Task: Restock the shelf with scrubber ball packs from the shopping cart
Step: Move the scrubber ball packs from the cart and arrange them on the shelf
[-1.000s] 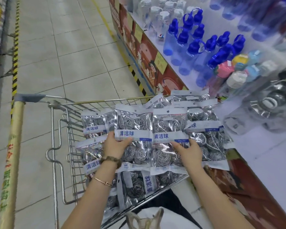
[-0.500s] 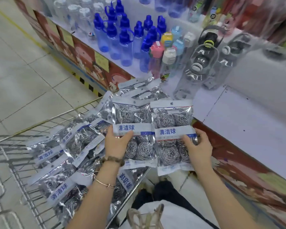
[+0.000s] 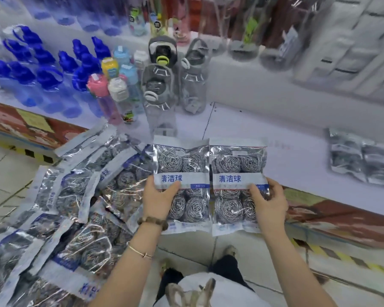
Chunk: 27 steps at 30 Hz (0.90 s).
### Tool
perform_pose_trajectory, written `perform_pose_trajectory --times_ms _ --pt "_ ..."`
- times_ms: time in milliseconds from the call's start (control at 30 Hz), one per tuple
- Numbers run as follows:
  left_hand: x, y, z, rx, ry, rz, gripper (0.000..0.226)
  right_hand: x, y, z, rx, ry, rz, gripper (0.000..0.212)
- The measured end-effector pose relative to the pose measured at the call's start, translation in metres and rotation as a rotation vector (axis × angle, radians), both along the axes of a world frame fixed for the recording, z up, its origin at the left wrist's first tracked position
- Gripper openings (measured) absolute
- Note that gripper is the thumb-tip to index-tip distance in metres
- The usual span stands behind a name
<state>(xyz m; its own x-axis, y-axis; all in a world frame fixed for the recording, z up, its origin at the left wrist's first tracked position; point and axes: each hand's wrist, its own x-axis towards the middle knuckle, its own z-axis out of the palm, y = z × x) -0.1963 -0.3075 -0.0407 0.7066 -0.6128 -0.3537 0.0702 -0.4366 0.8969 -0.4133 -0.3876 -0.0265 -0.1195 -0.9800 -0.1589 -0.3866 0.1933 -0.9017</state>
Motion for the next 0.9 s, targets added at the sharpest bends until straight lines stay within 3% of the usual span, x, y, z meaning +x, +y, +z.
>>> perform_pose_trajectory --times_ms 333,433,633,900 --pt "-0.138 -0.117 -0.007 0.053 -0.040 -0.155 0.052 -0.154 -0.093 -0.008 0.039 -0.006 -0.203 0.045" --pt "-0.164 -0.144 -0.007 0.048 -0.054 -0.164 0.041 -0.186 -0.110 -0.012 0.061 -0.010 -0.230 0.043" --pt "-0.193 -0.188 -0.002 0.050 -0.021 -0.232 0.031 -0.221 -0.139 -0.023 0.120 -0.017 -0.286 0.045" --pt "-0.200 -0.264 -0.028 0.140 0.075 -0.303 0.038 -0.235 -0.194 -0.040 0.204 0.030 -0.297 0.052"
